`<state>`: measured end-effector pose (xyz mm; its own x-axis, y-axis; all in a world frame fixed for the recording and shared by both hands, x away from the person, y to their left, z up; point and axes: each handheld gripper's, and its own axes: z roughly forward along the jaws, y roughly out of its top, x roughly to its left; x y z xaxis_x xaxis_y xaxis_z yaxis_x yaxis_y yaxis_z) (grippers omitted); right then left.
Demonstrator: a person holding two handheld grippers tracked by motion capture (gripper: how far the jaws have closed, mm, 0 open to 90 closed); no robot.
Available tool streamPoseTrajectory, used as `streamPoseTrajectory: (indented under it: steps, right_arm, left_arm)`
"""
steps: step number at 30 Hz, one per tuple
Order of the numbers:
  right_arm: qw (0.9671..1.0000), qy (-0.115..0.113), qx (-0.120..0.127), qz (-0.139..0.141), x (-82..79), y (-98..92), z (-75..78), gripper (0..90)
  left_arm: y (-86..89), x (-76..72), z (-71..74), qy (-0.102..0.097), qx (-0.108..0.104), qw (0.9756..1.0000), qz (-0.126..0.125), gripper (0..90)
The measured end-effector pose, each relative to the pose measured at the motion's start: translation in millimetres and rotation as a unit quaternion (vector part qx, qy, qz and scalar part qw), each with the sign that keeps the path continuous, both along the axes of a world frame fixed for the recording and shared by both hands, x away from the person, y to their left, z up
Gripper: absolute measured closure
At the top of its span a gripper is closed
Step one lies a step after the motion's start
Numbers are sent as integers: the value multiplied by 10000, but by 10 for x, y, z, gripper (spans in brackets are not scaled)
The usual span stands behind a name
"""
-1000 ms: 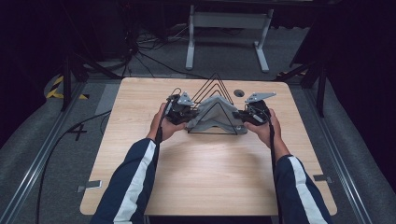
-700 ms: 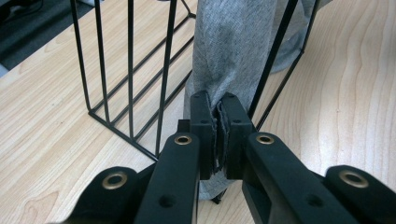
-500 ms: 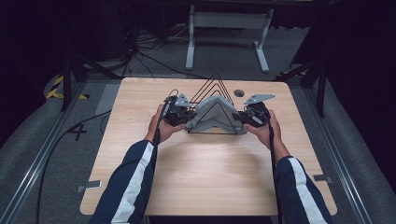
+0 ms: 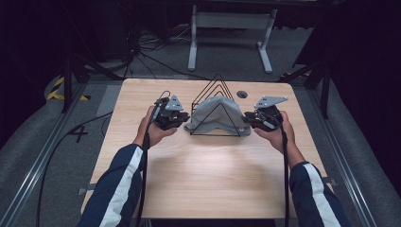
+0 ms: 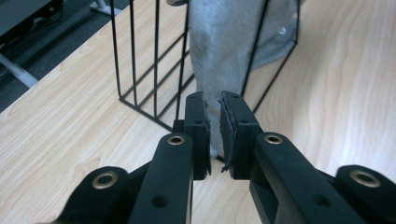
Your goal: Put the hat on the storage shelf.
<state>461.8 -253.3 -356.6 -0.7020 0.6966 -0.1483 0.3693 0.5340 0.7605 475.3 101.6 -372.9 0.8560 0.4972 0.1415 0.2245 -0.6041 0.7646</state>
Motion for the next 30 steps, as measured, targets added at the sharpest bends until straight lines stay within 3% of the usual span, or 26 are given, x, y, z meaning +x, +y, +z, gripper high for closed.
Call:
streamPoseTrajectory:
  steps: [9, 18, 22, 24, 26, 28, 30]
  right_arm:
    - [9999, -35, -142, 51, -235, -170, 41, 723]
    - [9998, -64, -210, 16, -495, -362, -10, 636]
    - [9996, -62, -288, 6, -670, -472, -106, 588]
    - [9995, -50, -298, 20, -746, -521, -162, 563]
    - [9987, -108, -482, 80, -818, -564, -220, 544]
    - [9982, -124, -577, 95, -856, -584, -249, 525]
    - [9968, -123, -777, 122, -993, -650, -355, 505]
  left_arm:
    - [226, -271, -25, -58, 310, 9994, -163, 791]
    - [472, -580, -113, -88, 609, 9978, -236, 730]
    - [605, -749, -247, -21, 763, 9970, -122, 683]
    - [657, -806, -311, -3, 859, 9963, 68, 641]
    - [709, -870, -370, 4, 910, 9957, 195, 585]
    - [746, -907, -401, 33, 910, 9956, 236, 561]
    - [831, -975, -488, 133, 797, 9962, 313, 501]
